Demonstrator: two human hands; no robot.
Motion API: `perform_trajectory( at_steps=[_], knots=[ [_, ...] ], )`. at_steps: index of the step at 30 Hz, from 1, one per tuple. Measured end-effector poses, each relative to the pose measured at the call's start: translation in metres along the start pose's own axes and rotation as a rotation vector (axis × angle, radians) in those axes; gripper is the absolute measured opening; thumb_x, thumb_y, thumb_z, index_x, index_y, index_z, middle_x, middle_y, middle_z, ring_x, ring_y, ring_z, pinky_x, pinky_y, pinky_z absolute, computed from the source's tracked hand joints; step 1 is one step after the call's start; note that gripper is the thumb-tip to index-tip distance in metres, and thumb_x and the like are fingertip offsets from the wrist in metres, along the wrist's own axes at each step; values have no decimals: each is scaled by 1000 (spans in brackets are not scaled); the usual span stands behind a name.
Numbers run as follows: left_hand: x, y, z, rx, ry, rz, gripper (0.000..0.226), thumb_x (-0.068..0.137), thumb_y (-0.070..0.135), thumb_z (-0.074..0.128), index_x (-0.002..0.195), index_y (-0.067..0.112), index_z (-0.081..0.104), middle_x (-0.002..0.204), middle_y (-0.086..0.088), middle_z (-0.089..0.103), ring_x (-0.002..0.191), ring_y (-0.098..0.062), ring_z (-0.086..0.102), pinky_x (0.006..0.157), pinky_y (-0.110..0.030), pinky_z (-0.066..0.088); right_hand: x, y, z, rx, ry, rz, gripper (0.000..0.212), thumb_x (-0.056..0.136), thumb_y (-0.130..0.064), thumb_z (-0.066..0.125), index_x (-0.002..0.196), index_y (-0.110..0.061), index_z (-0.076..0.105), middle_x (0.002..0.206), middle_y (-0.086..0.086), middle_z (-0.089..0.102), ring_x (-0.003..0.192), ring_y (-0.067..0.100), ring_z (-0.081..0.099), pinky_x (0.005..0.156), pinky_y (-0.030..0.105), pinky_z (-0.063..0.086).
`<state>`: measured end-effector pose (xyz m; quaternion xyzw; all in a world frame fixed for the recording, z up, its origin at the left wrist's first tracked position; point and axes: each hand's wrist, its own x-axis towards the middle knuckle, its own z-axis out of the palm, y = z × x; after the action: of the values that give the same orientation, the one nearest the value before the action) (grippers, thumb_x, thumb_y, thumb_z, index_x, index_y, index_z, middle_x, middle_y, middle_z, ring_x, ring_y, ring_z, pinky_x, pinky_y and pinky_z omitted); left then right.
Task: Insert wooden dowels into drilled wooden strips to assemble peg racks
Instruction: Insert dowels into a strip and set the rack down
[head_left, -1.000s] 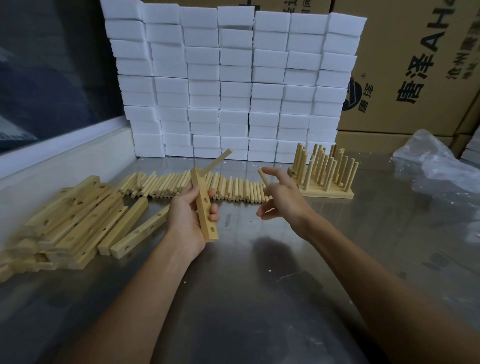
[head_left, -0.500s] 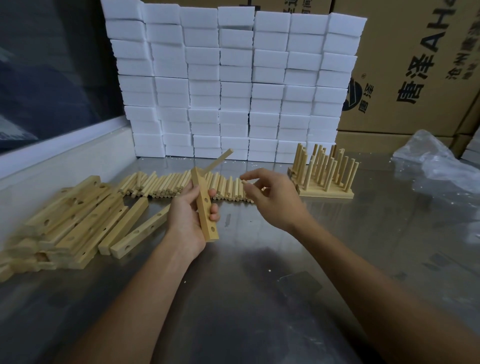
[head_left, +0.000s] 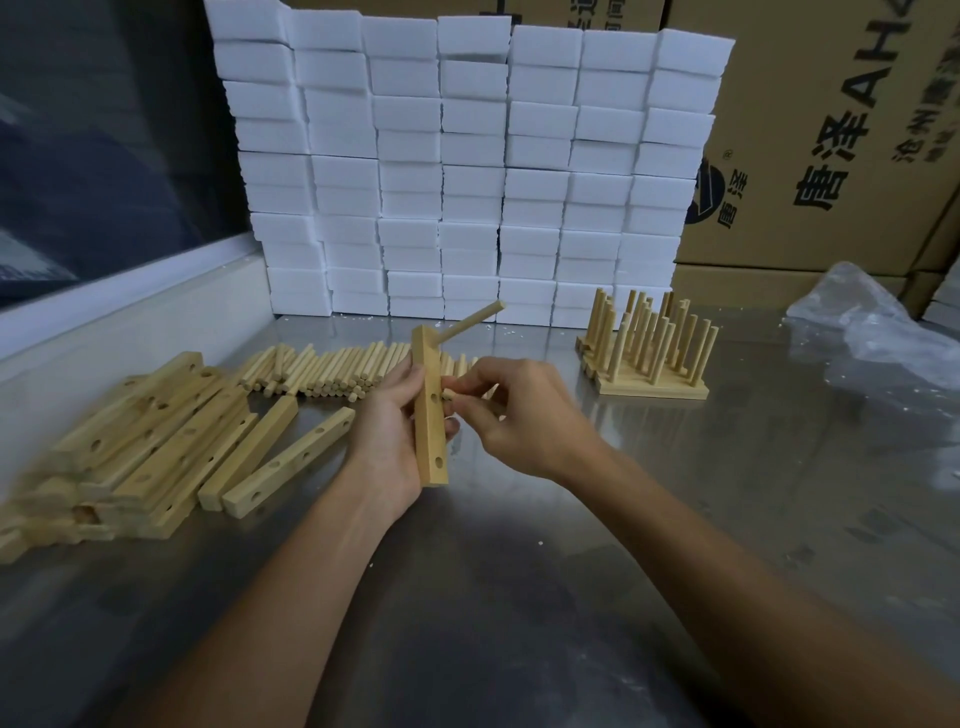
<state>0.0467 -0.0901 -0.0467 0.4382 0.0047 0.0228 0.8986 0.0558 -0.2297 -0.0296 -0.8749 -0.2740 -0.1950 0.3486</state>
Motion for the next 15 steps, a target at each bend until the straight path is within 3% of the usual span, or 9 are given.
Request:
perform_trajectory(
  at_steps=[3,6,8,10,15],
  knots=[
    [-1,-1,1,61,25,4,25,102,18,48,117,18,68,87,-6,69,69,-16,62,66,-30,49,-1,-3,-2,-16,1,-26,6,87,-16,73,91,-11,72,86,-6,75,65,-15,57,63,3,42],
    [-2,0,3,87,39,22,26,102,17,49,114,24,70,100,-10,67,83,-23,60,78,-36,47,0,-7,-3,-124,-12,-104,9,88,-15,71,94,-9,73,87,-1,72,73,3,62,70,19,52],
    [-3,1,4,88,42,44,27,101,15,49,111,26,72,95,-9,68,77,-21,60,70,-34,47,-1,-10,-4,-217,-23,-150,9,89,-15,69,94,-9,73,88,2,70,77,16,63,72,35,54],
    [-4,1,5,107,59,59,28,101,13,50,118,23,70,90,-9,67,68,-18,59,58,-30,46,-1,-12,-7,-287,-25,-182,9,91,-16,67,94,-10,72,87,2,67,77,21,61,68,41,51],
    [-4,-4,10,157,125,113,29,99,10,55,123,19,69,88,-12,66,67,-20,56,52,-29,46,-6,-15,-5,-522,-3,-233,11,91,-20,59,93,-19,70,91,-4,64,77,25,61,56,38,46]
  ],
)
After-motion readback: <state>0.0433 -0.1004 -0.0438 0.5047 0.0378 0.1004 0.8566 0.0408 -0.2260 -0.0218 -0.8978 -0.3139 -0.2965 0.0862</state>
